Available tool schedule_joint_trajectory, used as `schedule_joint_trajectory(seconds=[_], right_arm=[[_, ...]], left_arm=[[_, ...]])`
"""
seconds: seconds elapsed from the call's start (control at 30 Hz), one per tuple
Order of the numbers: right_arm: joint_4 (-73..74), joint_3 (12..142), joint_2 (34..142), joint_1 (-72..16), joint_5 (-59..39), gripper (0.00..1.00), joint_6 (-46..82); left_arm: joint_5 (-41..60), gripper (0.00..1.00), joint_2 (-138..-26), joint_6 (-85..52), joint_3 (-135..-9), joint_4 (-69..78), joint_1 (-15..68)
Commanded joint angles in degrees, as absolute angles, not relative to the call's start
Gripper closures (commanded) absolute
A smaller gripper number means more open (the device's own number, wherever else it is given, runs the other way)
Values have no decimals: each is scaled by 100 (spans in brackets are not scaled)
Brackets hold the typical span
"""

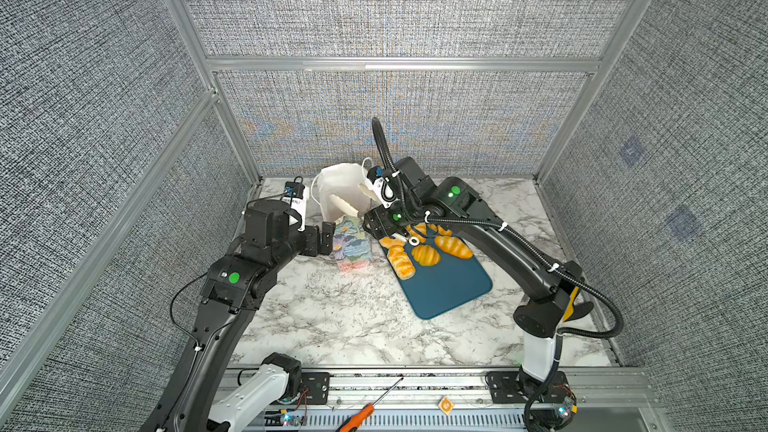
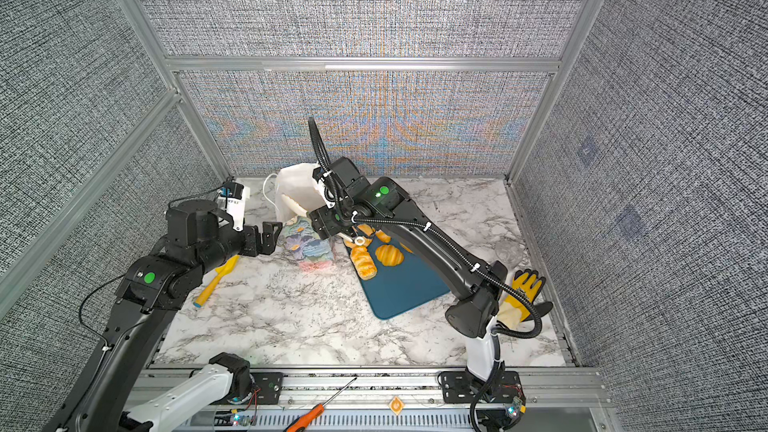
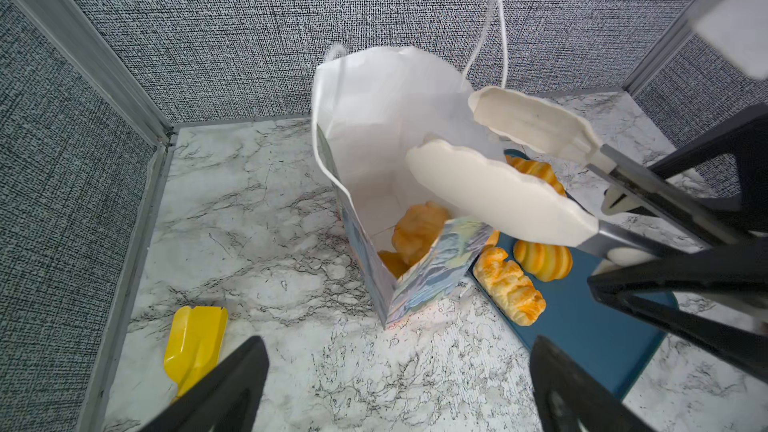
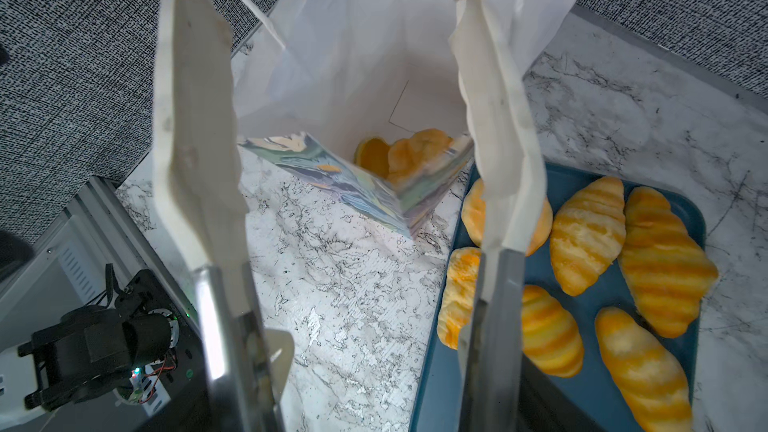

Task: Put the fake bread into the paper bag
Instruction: 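Lower the knotted roll into the white paper bag and open the tongs, then move empty tongs back over the tray with right gripper while left gripper draws back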

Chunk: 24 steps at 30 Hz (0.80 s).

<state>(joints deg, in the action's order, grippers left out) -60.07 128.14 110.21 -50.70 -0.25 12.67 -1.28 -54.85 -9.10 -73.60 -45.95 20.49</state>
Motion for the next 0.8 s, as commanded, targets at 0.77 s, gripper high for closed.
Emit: schedule_joint_trajectory(seconds=[0.77], right_arm=[[-5353, 9886, 8491, -5088, 707, 21, 1394]], left_arm=[[348, 1, -5212, -1445, -7030, -3981, 2409]])
